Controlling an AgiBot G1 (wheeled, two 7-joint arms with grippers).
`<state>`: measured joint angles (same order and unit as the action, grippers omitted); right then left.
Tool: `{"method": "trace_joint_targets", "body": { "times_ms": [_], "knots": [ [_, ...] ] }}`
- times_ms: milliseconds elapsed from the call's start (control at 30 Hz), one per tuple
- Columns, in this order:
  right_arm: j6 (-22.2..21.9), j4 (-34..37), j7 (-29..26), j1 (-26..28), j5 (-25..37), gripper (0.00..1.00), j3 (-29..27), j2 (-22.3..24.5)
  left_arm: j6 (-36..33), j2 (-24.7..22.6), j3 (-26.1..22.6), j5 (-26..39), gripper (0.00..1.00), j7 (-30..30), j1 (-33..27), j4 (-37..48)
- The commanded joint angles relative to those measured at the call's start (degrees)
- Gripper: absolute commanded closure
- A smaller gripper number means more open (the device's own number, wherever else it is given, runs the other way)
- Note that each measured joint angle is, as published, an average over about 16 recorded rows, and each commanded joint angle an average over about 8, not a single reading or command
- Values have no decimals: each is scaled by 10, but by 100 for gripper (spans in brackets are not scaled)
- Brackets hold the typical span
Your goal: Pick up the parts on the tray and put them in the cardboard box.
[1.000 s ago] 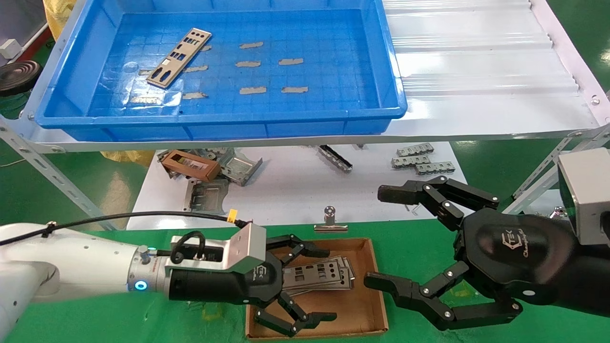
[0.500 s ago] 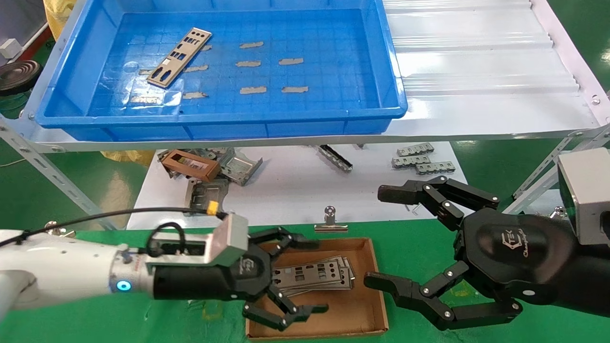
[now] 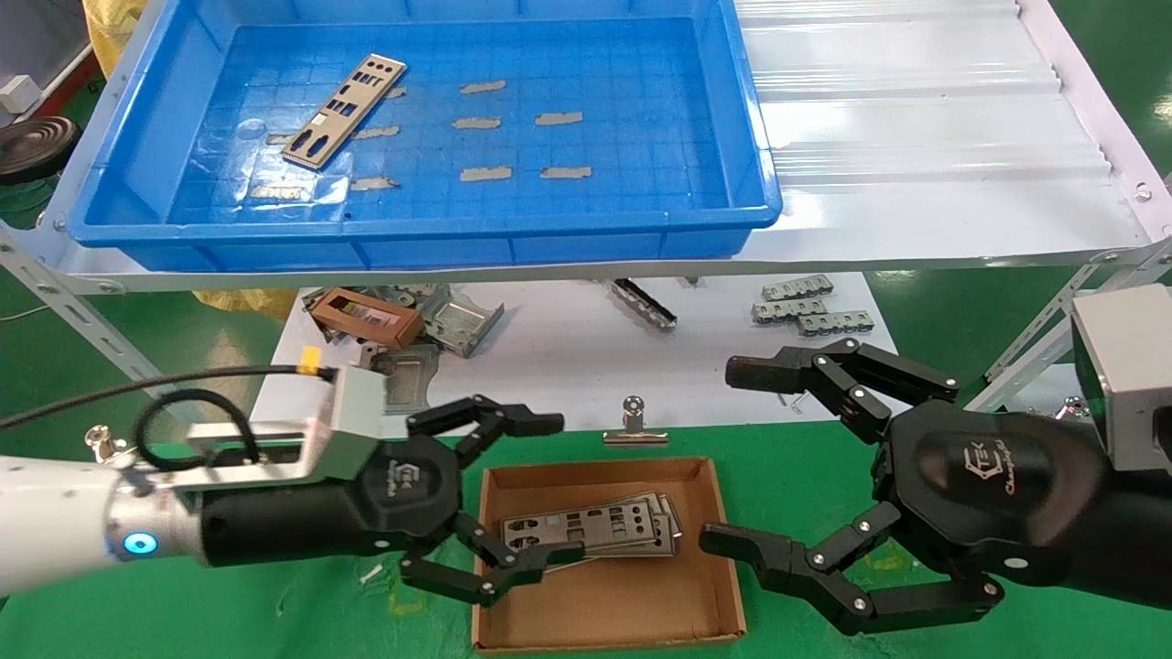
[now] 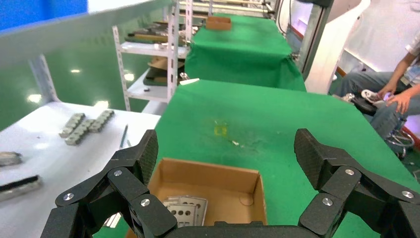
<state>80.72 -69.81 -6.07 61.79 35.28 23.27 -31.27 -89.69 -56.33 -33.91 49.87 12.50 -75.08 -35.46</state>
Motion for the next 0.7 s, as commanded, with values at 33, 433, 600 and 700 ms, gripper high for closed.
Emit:
{"method": "trace_joint_targets", "body": {
  "times_ms": [33,433,600,700],
  "knots": [
    [0,0,0,0,0,0,0,0,2,12,10,-4,0,-13,8,-21],
    [0,0,0,0,0,0,0,0,16,83,70,-31,0,-90,53,-148],
    [0,0,0,0,0,0,0,0,21,112,94,-42,0,-123,71,-201],
    [0,0,0,0,0,0,0,0,24,130,109,-49,0,-142,82,-233]
  ]
}}
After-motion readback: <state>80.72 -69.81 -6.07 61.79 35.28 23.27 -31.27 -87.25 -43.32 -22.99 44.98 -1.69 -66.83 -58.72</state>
